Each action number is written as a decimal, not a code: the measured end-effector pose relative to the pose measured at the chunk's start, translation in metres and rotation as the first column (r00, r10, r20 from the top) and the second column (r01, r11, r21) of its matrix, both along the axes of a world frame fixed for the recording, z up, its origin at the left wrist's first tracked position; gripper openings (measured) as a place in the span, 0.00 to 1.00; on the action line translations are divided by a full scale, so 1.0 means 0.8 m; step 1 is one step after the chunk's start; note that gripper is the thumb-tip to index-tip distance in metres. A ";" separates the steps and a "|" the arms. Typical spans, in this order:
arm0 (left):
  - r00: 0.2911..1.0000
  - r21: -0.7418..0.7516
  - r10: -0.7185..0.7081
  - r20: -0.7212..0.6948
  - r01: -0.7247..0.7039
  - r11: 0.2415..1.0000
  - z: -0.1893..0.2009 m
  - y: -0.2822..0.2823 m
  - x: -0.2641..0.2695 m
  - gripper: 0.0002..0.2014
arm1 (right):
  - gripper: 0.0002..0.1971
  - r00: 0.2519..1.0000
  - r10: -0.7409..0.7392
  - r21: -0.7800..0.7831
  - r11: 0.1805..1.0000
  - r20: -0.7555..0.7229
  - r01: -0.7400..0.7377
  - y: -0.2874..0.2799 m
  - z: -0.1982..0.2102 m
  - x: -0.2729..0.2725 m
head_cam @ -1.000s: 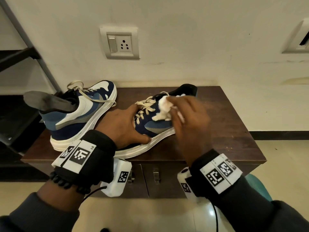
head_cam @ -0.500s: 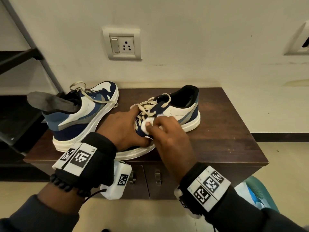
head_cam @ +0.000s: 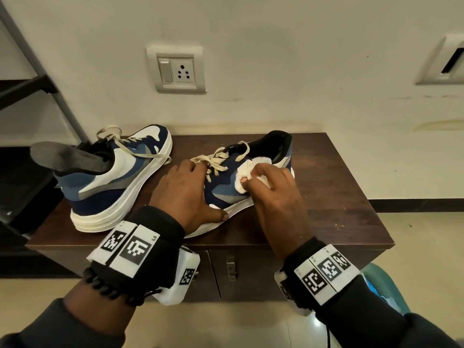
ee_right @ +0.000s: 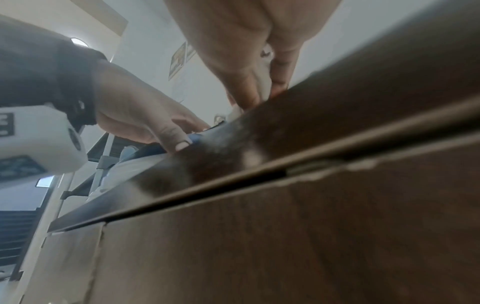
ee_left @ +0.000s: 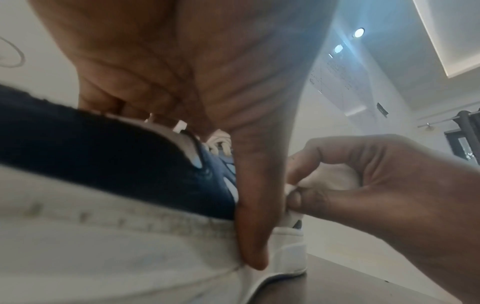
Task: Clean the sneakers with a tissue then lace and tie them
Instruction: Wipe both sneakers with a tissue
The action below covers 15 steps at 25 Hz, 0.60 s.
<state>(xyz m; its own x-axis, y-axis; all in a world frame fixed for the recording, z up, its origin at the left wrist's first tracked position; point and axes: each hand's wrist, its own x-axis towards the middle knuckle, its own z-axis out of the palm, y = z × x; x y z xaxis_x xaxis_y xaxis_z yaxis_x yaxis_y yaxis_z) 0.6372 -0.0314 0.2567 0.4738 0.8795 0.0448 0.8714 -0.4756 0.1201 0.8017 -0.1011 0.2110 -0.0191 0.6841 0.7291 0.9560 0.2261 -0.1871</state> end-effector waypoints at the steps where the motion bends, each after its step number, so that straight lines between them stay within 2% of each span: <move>1: 1.000 0.034 0.011 -0.024 -0.010 0.999 0.002 -0.001 0.001 0.48 | 0.09 1.000 -0.010 -0.004 1.000 -0.012 0.010 -0.003 -0.003 0.003; 3: 1.000 0.069 0.012 -0.018 -0.010 0.998 0.002 -0.003 0.004 0.49 | 0.10 1.000 -0.013 -0.007 1.000 -0.026 0.013 -0.009 -0.010 0.001; 7: 0.994 0.094 -0.047 0.101 0.038 0.995 -0.002 -0.009 0.027 0.54 | 0.10 0.997 0.037 0.004 0.999 -0.065 -0.036 -0.015 -0.017 0.002; 10: 0.998 0.107 0.015 0.058 -0.021 0.994 -0.009 -0.009 0.044 0.58 | 0.11 0.997 0.042 -0.126 0.991 -0.058 -0.049 -0.021 -0.038 0.001; 12: 0.999 0.135 0.025 0.043 -0.031 0.990 -0.012 -0.007 0.046 0.56 | 0.12 0.998 0.047 -0.175 0.983 -0.041 -0.054 -0.024 -0.045 0.001; 15: 0.993 0.116 -0.008 0.121 -0.007 0.993 -0.009 -0.002 0.040 0.52 | 0.07 0.983 0.093 -0.033 0.994 -0.158 -0.100 -0.024 -0.031 0.009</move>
